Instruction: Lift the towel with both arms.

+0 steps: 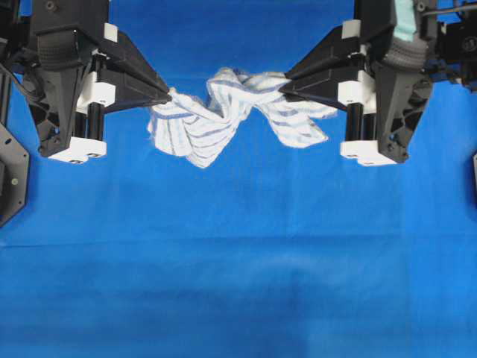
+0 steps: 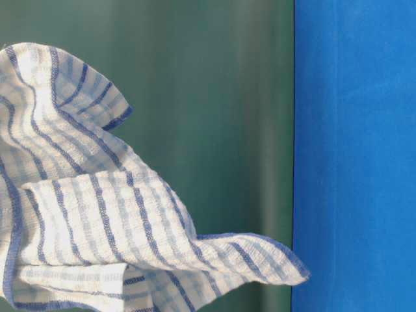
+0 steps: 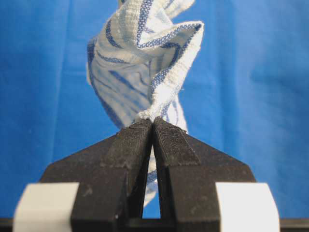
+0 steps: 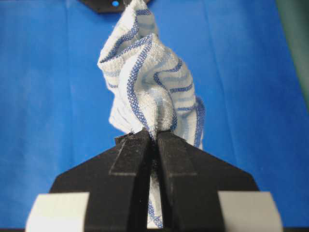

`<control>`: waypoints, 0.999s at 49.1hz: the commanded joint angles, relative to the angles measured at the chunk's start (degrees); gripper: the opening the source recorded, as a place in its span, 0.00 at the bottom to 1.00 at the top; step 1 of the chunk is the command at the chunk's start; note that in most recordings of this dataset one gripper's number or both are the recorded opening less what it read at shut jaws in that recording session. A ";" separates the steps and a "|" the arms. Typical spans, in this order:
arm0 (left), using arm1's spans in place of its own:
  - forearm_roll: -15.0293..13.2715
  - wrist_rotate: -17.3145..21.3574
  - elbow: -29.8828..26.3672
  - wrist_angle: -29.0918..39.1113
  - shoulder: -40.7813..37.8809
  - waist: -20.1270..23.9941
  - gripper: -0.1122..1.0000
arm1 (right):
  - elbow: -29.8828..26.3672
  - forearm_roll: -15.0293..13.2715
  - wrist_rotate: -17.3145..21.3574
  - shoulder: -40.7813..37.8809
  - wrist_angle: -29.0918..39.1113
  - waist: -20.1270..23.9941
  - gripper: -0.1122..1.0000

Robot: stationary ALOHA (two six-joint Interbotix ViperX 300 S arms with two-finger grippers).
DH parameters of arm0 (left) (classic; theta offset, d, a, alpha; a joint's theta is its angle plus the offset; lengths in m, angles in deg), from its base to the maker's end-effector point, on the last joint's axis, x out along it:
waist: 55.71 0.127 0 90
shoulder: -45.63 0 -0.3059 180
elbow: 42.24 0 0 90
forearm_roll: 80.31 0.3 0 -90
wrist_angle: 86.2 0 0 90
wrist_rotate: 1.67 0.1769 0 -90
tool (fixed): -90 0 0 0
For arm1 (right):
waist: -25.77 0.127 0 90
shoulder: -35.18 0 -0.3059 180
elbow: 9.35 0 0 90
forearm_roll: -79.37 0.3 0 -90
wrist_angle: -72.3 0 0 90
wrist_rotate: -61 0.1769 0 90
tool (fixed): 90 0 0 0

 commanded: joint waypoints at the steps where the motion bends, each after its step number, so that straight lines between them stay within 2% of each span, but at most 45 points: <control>1: 0.09 0.09 -1.58 -0.26 0.35 0.09 0.11 | -1.05 -0.18 -0.18 1.05 -0.44 -0.09 0.14; 15: 0.18 0.18 -0.62 -0.70 0.53 -0.88 0.14 | -0.97 -0.18 0.26 0.62 -1.23 -0.18 0.16; 16: 0.18 0.00 -0.44 -0.79 0.53 -0.97 0.17 | -0.97 -0.18 0.26 0.62 -1.41 -0.09 0.17; 19: 0.18 0.00 0.18 -1.23 0.62 -1.14 0.30 | -0.88 -0.18 0.44 0.35 -1.49 -0.18 0.32; 26: 0.18 -0.35 1.23 -2.11 1.49 -1.23 0.68 | -0.35 -0.70 0.35 0.18 -1.41 -0.09 0.67; 29: 0.09 -0.44 1.76 -2.55 1.85 -1.23 0.83 | -0.26 -0.97 0.53 0.18 -1.23 -0.09 0.72; 32: 0.00 -0.44 2.20 -2.99 2.02 -1.23 0.91 | -0.18 -0.97 0.62 0.18 -1.05 -0.09 0.69; 42: -0.18 -0.79 4.92 -5.71 1.67 -1.23 0.92 | 1.67 -0.88 1.05 0.18 -0.53 -0.09 0.70; 49: -0.18 -1.58 9.05 -9.58 0.35 -1.67 0.92 | 5.54 -0.53 1.49 -0.53 -1.14 0.26 0.70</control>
